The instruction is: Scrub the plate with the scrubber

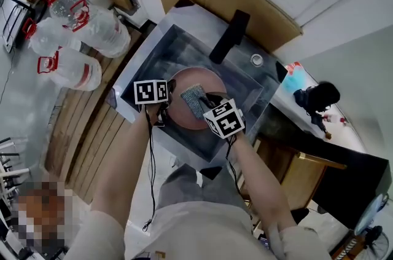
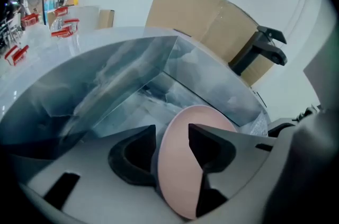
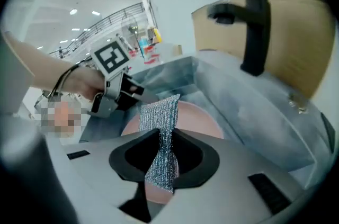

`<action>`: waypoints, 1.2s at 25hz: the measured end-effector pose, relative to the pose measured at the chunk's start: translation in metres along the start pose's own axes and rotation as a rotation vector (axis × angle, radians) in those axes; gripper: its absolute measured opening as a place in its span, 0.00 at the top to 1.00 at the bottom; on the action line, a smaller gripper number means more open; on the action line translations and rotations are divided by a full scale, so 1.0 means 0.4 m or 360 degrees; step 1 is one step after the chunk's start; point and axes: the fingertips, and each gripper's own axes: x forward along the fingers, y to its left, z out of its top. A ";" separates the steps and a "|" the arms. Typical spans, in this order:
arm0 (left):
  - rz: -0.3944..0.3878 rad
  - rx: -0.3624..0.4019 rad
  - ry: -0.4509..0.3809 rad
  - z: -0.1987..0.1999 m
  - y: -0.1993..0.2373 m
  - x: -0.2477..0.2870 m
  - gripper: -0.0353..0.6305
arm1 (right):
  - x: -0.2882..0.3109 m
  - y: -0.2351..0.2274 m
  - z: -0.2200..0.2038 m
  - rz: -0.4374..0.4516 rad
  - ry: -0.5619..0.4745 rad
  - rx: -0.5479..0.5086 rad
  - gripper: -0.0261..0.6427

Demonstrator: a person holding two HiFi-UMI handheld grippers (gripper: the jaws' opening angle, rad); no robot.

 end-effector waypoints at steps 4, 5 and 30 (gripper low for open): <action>-0.0036 0.0070 -0.0087 0.022 -0.037 -0.076 0.64 | -0.121 -0.019 0.073 -0.0126 -0.0220 0.0029 0.80; -0.0048 0.0087 -0.0112 0.029 -0.048 -0.098 0.64 | -0.151 -0.021 0.091 -0.0153 -0.0271 0.0031 0.80; -0.0323 0.0621 -0.1118 0.266 -0.354 -0.878 0.89 | -0.878 0.234 0.509 -0.0360 -0.1463 -0.0097 0.80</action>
